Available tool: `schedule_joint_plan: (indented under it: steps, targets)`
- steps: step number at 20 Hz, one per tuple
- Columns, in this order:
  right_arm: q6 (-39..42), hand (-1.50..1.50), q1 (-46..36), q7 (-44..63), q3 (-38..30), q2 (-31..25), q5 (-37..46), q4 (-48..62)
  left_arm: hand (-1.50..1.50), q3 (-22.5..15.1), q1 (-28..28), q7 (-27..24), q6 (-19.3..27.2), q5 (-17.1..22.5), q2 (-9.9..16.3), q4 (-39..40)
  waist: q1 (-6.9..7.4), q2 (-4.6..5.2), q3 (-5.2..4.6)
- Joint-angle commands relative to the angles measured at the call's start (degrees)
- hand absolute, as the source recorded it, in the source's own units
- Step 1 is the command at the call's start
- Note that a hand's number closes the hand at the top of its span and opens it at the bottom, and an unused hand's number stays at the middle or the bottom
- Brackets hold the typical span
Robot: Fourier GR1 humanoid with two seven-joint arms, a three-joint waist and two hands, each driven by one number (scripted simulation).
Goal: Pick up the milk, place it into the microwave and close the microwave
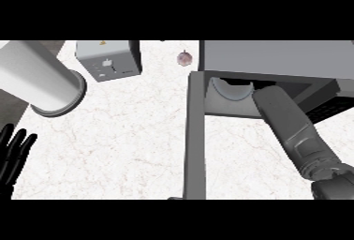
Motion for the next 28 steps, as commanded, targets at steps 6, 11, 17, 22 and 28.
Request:
schedule_joint_plan:
  steps: [6,11,17,22,28]
  targets:
    - [1.08,-1.5,1.66,-4.42,-3.01,-4.82,-2.04,-1.21,-1.5,-1.29,1.61,-1.48,-0.25,-2.31,-1.22,-1.06,-0.35,-0.05,0.02]
    - [0.42,-1.5,2.99,-7.17,-4.77,-4.44,-3.43,-2.33,-1.5,-4.79,3.49,2.45,0.67,-2.68,-3.04,-5.52,-0.85,-0.36,0.04]
    - [10.13,-1.5,2.49,-7.87,-6.32,-4.48,-5.38,-2.91,-1.5,-2.91,3.94,-0.5,-0.25,-3.19,-2.64,-3.1,-1.89,-0.86,-0.05]
    - [16.67,-1.5,6.73,-10.35,-8.55,-6.17,-8.09,-4.35,-1.5,-4.45,5.24,-0.07,1.16,-4.02,-3.14,-4.97,-3.05,-1.31,-0.07]
    - [20.22,-1.5,10.92,-12.97,-8.91,-3.8,-9.02,-5.36,-1.5,-5.87,5.61,-0.68,1.39,-2.64,-3.15,-4.19,-3.35,-1.4,-0.09]
